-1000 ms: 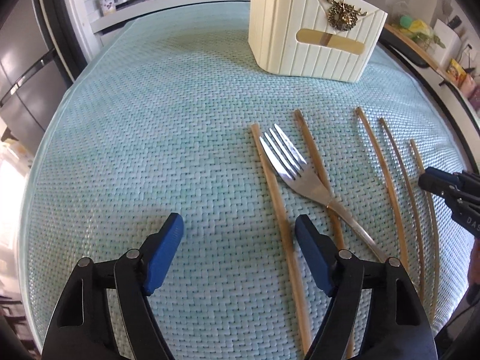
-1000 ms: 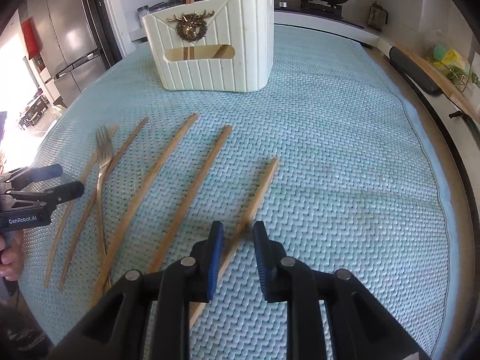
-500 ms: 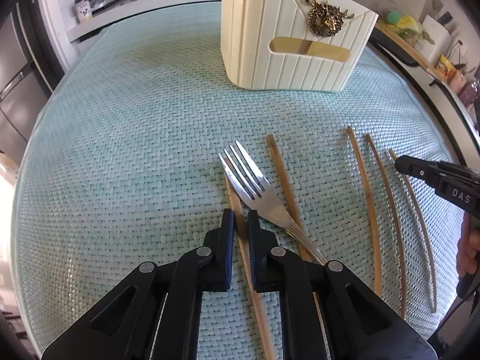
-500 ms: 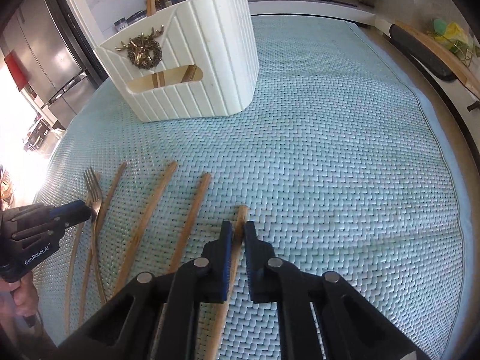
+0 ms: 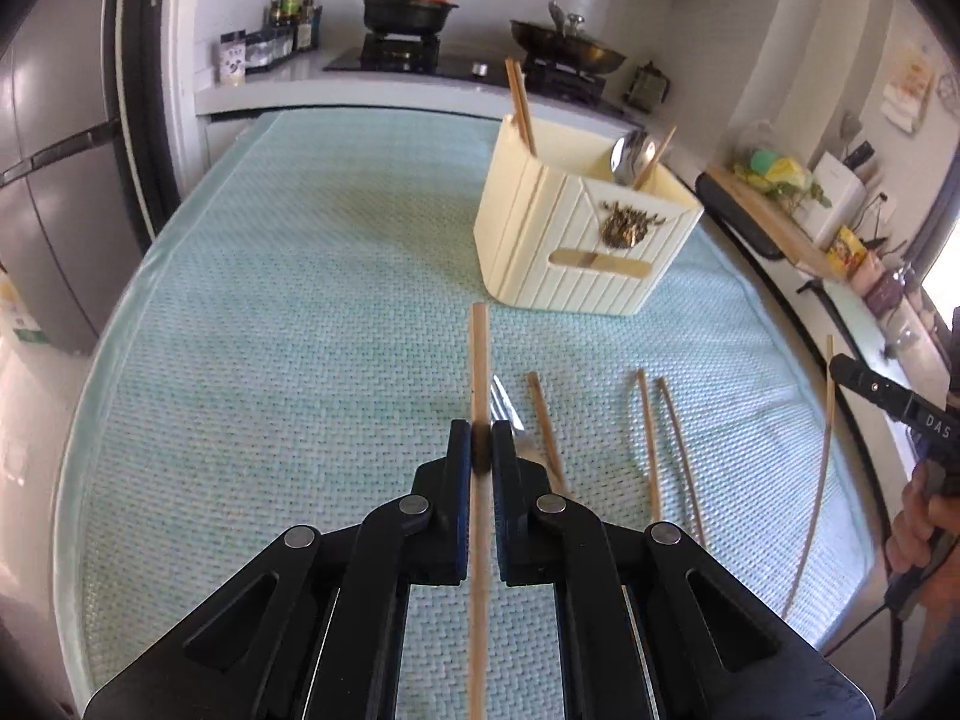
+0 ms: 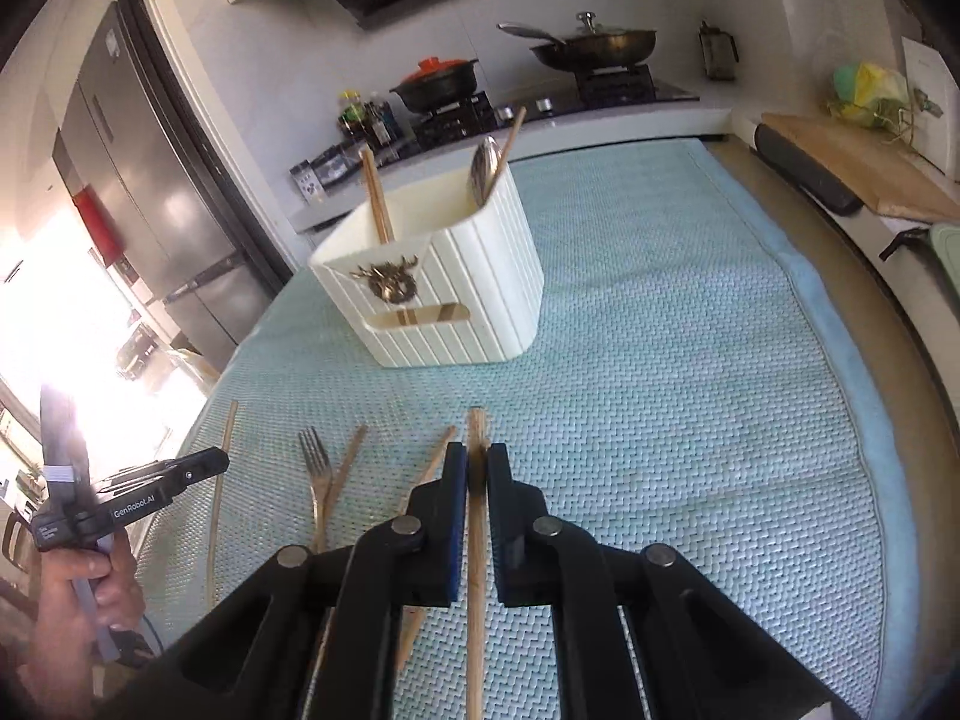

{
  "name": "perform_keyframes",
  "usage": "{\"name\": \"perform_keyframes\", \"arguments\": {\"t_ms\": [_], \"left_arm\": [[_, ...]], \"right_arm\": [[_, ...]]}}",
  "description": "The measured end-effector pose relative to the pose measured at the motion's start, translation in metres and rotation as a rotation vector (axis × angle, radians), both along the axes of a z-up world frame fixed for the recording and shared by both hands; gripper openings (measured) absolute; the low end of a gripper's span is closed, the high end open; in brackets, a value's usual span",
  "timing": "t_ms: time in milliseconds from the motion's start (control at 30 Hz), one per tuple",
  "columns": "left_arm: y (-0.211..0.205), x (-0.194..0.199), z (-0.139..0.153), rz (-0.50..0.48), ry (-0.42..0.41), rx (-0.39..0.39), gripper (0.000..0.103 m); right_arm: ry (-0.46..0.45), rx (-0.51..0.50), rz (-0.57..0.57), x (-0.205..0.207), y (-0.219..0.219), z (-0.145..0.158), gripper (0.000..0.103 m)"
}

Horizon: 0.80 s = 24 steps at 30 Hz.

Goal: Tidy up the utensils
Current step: 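Lift both chopsticks over the cream holder and lower them inside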

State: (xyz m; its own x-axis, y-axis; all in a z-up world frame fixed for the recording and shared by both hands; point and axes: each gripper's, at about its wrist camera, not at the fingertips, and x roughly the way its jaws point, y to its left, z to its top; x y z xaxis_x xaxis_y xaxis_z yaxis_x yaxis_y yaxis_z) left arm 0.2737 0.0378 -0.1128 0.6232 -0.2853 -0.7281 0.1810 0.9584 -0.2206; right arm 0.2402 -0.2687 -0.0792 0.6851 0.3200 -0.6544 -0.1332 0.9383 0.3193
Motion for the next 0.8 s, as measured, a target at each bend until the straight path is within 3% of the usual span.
{"name": "perform_keyframes", "arguments": {"t_ms": [333, 567, 800], "left_arm": [[0.011, -0.036, 0.079, -0.020, -0.180, -0.078, 0.004], [0.006, -0.042, 0.107, -0.017, -0.264, -0.120, 0.004], [0.001, -0.035, 0.122, -0.020, -0.304, -0.117, 0.004]], "right_arm": [[-0.201, -0.083, 0.050, -0.049, 0.014, 0.064, 0.007], [-0.323, -0.147, 0.043, -0.066, 0.027, 0.088, 0.007], [-0.374, -0.146, 0.039, -0.066, 0.028, 0.110, 0.007]]}}
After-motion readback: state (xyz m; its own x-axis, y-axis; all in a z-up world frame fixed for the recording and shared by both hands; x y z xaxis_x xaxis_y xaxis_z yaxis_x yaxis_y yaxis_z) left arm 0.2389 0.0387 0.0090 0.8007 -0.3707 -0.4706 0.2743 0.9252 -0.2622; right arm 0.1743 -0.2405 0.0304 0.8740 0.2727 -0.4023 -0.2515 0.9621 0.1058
